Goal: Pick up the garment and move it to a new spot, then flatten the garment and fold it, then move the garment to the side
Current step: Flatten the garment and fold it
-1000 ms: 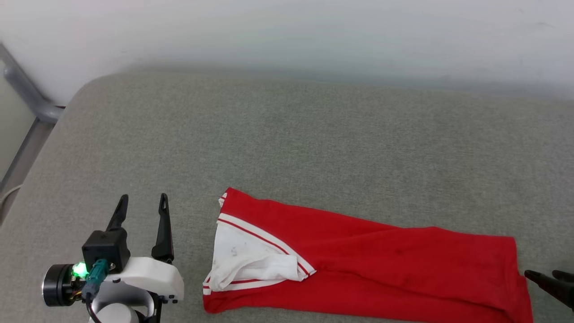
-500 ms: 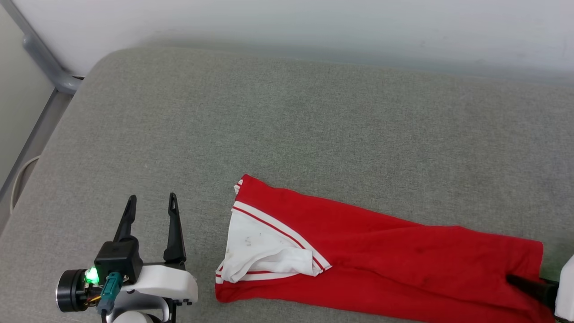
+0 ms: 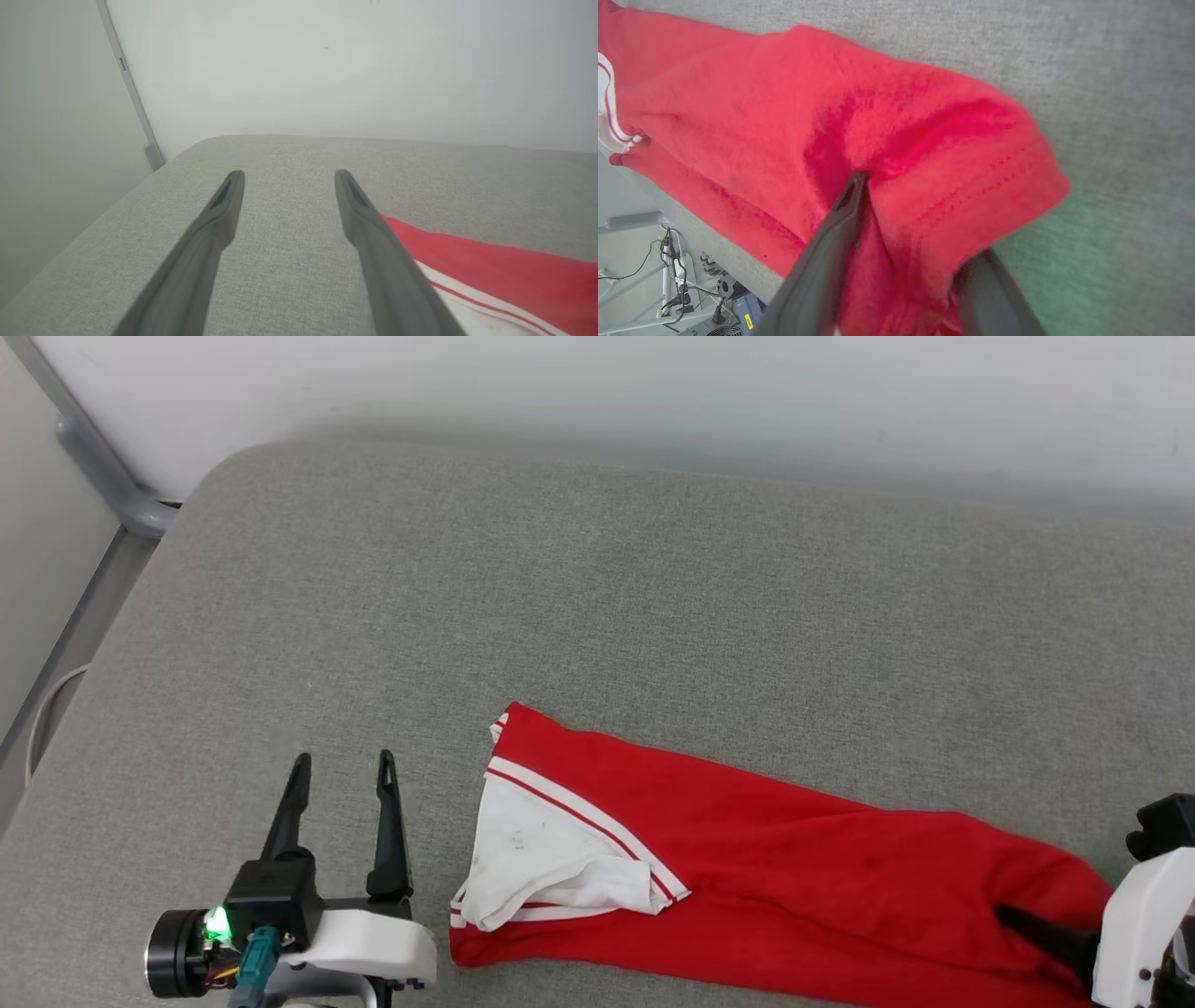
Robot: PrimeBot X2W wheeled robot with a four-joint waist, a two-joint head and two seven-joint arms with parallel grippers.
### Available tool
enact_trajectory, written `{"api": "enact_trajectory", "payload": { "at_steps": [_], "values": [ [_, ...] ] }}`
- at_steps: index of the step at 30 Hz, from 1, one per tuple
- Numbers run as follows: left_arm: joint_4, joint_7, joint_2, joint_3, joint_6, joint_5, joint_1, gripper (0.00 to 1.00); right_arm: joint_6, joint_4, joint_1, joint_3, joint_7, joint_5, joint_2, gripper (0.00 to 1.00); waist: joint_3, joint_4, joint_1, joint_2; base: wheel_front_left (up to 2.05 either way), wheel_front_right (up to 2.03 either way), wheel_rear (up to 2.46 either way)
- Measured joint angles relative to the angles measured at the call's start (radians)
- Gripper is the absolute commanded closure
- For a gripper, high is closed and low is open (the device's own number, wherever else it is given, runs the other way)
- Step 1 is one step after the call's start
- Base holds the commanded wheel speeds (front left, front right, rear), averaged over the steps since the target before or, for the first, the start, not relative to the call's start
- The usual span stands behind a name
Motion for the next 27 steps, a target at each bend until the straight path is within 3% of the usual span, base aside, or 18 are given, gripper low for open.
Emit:
{"api": "enact_trajectory", "payload": {
  "at_steps": [10,21,27],
  "values": [
    [0.019,0.0,-0.058,0.051,-0.068,0.077,0.022,0.0,0.007,0.044,-0.013,0.054,-0.078,0.003,-0.056,1.0,-0.031,-0.009,0.0001,0.0,0.0,0.0,0.0],
    [0.022,0.0,-0.085,0.09,-0.115,0.14,0.057,0.0,0.007,0.18,-0.022,0.05,-0.128,-0.016,-0.18,1.0,-0.076,-0.016,0.0001,0.0,0.0,0.0,0.0],
    [0.031,0.0,-0.086,0.093,-0.138,0.169,0.066,0.0,0.007,0.196,-0.022,0.038,-0.119,0.001,-0.209,1.0,-0.094,-0.019,0.0,0.0,0.0,0.0,0.0]
  ]
}}
